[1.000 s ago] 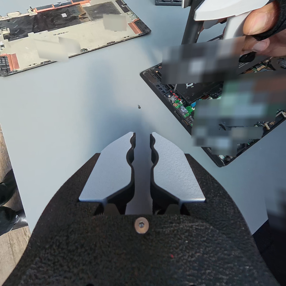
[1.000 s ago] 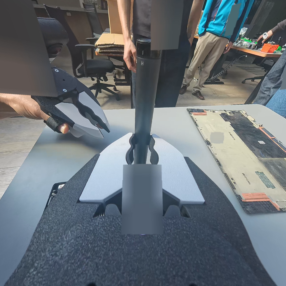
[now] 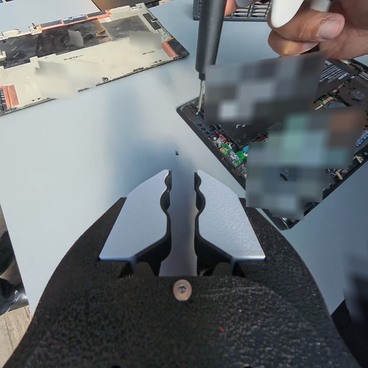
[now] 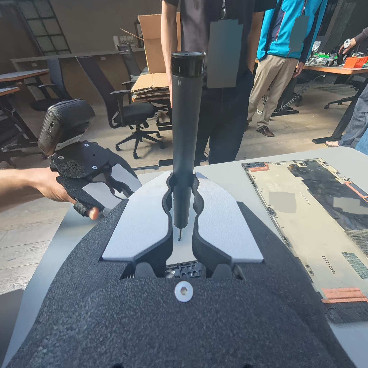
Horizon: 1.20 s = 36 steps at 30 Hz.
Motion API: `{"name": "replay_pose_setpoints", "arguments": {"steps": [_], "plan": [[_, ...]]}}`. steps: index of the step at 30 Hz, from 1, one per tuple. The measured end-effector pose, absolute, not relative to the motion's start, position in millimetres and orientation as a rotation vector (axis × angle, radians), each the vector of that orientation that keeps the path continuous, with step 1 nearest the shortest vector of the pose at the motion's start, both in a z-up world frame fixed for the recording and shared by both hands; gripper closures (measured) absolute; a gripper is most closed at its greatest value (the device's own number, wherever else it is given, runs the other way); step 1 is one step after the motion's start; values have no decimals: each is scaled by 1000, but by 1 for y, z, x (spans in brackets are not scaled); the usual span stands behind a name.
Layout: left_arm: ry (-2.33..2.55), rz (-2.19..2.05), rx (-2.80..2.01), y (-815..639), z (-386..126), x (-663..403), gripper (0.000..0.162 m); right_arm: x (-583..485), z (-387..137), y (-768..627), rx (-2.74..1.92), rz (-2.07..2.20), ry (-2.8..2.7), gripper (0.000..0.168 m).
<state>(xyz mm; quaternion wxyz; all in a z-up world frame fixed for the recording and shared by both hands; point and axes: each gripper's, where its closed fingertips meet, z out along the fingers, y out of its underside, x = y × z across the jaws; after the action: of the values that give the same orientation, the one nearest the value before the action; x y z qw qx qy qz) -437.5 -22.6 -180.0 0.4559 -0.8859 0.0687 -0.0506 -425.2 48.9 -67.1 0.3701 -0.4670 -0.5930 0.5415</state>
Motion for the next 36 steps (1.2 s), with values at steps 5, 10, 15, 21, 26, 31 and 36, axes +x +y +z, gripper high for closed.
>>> {"name": "replay_pose_setpoints", "arguments": {"steps": [5, 10, 15, 21, 26, 31, 36], "plan": [[217, -120, -2157, 1, -179, -433, 134, -445, -64, 39, -1180, 1449, -1516, 151], [224, -145, -2148, 19, -183, -437, 126, -452, -66, 29, -1167, 1476, -1531, 151], [227, -157, -2137, 25, -185, -439, 141, -453, -66, 27, -1172, 1504, -1528, 151], [239, -166, -2159, 25, -189, -437, 159, -455, -72, 28, -1181, 1502, -1532, 151], [220, -195, -2235, 22, -202, -439, 160, -452, -64, 36, -1175, 1501, -1505, 151], [199, -202, -2281, 25, -209, -441, 159, -440, -64, 54, -1185, 1434, -1497, 151], [199, -230, -2287, 30, -213, -437, 157, -398, -61, 83, -1222, 1367, -1445, 151]]}}
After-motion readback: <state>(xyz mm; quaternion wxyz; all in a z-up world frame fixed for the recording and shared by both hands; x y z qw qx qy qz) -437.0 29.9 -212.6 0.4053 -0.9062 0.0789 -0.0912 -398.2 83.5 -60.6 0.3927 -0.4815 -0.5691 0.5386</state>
